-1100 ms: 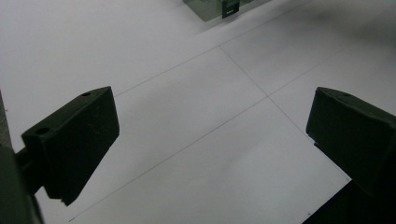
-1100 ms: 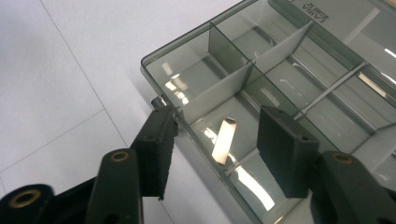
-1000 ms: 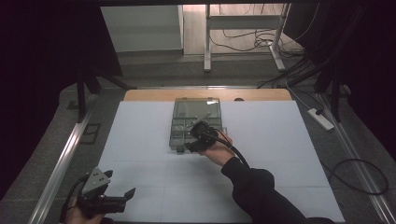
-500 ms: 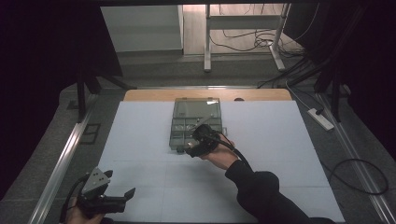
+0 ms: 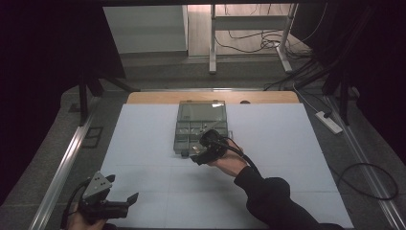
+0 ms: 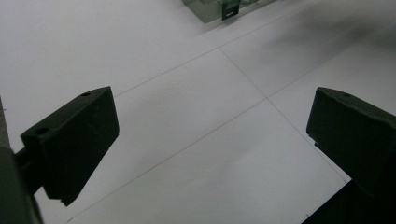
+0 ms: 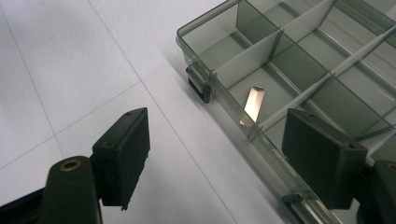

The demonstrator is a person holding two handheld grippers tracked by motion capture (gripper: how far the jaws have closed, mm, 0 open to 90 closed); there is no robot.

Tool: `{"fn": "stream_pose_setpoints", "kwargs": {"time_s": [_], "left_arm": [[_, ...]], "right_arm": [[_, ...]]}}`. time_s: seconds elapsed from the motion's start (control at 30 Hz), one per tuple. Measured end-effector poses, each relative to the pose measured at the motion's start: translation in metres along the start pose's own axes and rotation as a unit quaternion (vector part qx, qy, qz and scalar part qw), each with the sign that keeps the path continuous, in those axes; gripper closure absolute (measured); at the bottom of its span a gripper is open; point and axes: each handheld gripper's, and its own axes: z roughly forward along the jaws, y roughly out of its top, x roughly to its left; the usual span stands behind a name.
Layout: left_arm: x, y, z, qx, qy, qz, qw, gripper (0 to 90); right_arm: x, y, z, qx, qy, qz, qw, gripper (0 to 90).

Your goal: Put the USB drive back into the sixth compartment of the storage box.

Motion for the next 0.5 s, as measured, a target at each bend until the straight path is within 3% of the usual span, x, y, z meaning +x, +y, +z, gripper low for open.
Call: {"fn": "stream_pose_setpoints", "kwargs": {"time_s": [0.5], "left_arm": [[0.000, 0.000, 0.000, -0.001, -0.001, -0.001, 1.0000, 2.6]], "right_arm": [[-0.002, -0.007, -0.018, -0.002, 0.013, 0.001, 0.9999, 18.1]]}}
